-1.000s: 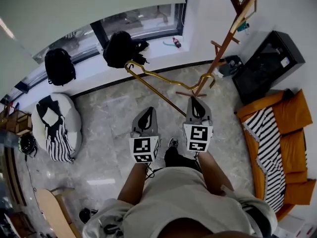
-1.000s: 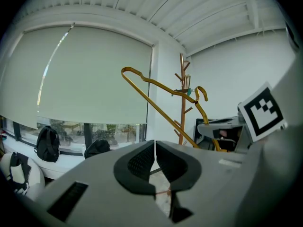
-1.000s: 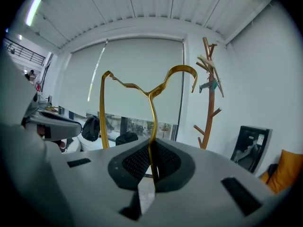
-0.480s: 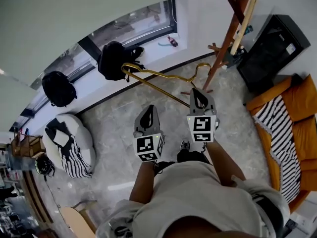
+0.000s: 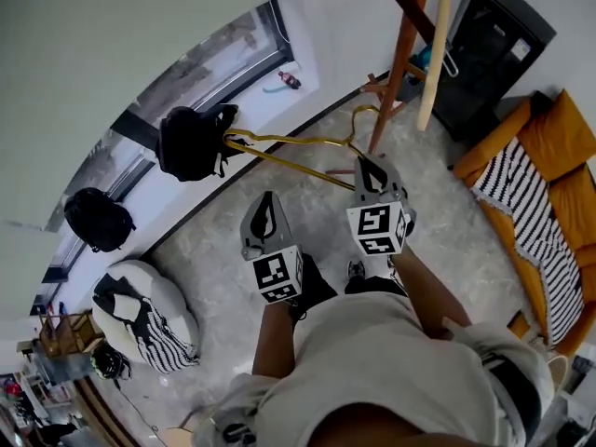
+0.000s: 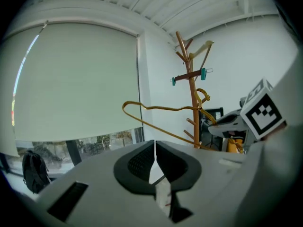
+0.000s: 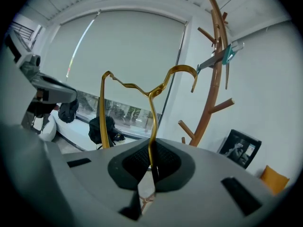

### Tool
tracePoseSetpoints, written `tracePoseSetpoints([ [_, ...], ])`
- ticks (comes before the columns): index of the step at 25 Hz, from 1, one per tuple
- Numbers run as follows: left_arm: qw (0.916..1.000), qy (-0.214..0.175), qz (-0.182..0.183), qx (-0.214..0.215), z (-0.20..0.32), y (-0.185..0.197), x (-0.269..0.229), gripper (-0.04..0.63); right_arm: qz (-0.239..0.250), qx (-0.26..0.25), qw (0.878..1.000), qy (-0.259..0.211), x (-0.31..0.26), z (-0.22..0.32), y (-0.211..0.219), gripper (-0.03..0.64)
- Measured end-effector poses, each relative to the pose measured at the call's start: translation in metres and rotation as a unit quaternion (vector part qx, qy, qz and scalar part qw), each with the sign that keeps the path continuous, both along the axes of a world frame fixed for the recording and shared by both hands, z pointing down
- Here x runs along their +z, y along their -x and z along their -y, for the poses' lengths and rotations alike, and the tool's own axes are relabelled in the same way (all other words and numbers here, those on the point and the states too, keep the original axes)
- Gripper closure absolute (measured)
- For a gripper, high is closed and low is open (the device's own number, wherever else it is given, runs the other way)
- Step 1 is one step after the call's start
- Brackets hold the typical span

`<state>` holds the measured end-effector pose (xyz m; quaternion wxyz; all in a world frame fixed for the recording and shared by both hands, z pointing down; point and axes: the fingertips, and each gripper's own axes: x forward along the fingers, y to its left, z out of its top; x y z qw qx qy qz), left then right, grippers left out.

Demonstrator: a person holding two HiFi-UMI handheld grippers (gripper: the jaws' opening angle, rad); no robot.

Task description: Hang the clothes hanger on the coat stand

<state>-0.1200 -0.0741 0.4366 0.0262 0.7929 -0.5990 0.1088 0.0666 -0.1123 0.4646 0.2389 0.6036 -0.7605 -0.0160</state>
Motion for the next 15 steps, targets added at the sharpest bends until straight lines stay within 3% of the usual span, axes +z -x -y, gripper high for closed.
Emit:
tracePoseSetpoints([
  [3,0.9984,-0.018,0.034,0.041,0.036,-0.008,-0.005,0.578,-0.025,0.03,0.999,0.01,0.008,0.015,-0.009,0.612],
  [8,0.9908,-0.02,0.053,0.123,0.099,-0.021,-0.004,0.578,-0.068,0.083,0.994,0.03,0.014,0.042,-0.022,0.612],
  [15,0.9624,-0.056,0.132,0.231,0.163,-0.048,-0.004,0.578,-0.102,0.15,0.982,0.061,0.021,0.076,-0.021,0.612],
])
